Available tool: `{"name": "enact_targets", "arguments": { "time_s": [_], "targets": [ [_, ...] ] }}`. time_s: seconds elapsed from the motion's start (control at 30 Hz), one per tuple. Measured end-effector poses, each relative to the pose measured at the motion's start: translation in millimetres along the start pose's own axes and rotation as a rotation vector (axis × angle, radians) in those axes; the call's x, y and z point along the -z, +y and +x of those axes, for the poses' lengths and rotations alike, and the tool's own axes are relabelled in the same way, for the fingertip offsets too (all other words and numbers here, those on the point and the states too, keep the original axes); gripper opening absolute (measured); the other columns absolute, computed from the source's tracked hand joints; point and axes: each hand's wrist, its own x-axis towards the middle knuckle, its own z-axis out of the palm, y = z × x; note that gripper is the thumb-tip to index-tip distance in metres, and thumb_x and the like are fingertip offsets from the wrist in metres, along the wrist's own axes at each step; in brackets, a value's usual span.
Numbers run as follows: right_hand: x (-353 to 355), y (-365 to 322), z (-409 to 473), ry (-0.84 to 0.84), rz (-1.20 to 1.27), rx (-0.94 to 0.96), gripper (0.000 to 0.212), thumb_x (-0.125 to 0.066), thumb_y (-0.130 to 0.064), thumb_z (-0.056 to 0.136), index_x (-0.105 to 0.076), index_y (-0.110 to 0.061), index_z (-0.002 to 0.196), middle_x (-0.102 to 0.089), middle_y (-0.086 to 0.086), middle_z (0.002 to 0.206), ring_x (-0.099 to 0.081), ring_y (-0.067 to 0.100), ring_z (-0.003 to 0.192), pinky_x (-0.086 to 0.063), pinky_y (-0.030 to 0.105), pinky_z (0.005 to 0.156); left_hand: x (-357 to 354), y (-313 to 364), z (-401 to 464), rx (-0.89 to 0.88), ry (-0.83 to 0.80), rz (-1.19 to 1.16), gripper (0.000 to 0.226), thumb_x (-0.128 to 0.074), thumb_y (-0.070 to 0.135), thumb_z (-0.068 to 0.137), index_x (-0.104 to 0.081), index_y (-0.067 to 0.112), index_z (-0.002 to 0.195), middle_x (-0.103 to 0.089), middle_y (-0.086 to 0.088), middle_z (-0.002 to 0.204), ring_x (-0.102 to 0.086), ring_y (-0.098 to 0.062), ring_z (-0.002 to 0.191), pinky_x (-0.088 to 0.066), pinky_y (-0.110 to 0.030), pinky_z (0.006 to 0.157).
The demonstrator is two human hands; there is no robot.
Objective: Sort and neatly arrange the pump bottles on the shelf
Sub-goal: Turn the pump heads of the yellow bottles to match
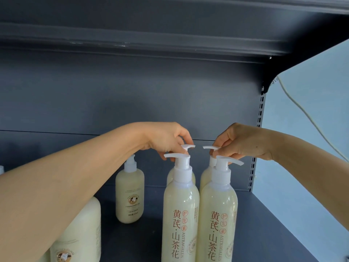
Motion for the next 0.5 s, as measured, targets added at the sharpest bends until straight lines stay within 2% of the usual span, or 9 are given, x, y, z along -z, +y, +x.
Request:
{"name": "enact_targets", "arguments": {
  "time_s": [0.07, 0.17, 0.27, 0.37, 0.5],
  "targets": [
    [-0.3, 0.2, -1.1, -0.007, 0.009, 0.003, 0.013, -0.068, -0.011, 0.084, -0.073, -0.009, 0.096, -0.074, 0.010, 0.098, -0.071, 0.022, 0.090, -0.056, 0.020, 0.075, -0.3, -0.4, 0.0, 0.011, 0.010, -0.002, 0.023, -0.065, 0.015, 0.088, -0.057, 0.019, 0.109, -0.072, -0.008, 0.103, -0.057, -0.006, 0.056, -0.047, -0.022, 0.057],
    [-2.6, -0.8, -2.1, -0.007, 0.015, 0.002, 0.014, -0.068, -0.011, 0.085, -0.074, -0.009, 0.097, -0.074, 0.008, 0.097, -0.069, 0.015, 0.080, -0.054, 0.014, 0.062, -0.7, -0.4, -1.4, 0.028, 0.017, -0.010, 0.025, -0.066, 0.016, 0.086, -0.058, 0.020, 0.109, -0.071, -0.011, 0.103, -0.058, -0.007, 0.058, -0.047, -0.023, 0.058],
    [-3.5, -1.3, -1.7, -0.004, 0.025, 0.000, 0.014, -0.067, -0.012, 0.085, -0.074, -0.008, 0.097, -0.074, 0.009, 0.097, -0.068, 0.012, 0.074, -0.051, 0.011, 0.056, 0.0, 0.7, -4.3, 0.044, 0.016, -0.009, 0.025, -0.066, 0.016, 0.087, -0.057, 0.022, 0.109, -0.070, -0.011, 0.102, -0.056, -0.003, 0.052, -0.046, -0.023, 0.057],
    [-3.3, -0.3, -3.1, -0.009, 0.032, 0.002, 0.013, -0.066, -0.012, 0.086, -0.074, -0.009, 0.096, -0.073, 0.008, 0.095, -0.067, 0.010, 0.072, -0.052, 0.012, 0.055, 0.2, 1.1, -6.4, 0.049, 0.020, -0.007, 0.024, -0.065, 0.017, 0.087, -0.057, 0.023, 0.109, -0.069, -0.012, 0.108, -0.056, -0.008, 0.064, -0.047, -0.024, 0.060],
    [-2.8, 0.1, -6.9, -0.038, 0.048, 0.013, 0.015, -0.065, -0.015, 0.088, -0.074, -0.008, 0.097, -0.072, 0.008, 0.097, -0.066, 0.009, 0.073, -0.053, 0.014, 0.056, -0.2, 1.1, -7.3, 0.036, 0.023, -0.019, 0.024, -0.066, 0.016, 0.086, -0.057, 0.025, 0.106, -0.068, -0.015, 0.112, -0.057, -0.017, 0.081, -0.049, -0.031, 0.075]
  ]
}}
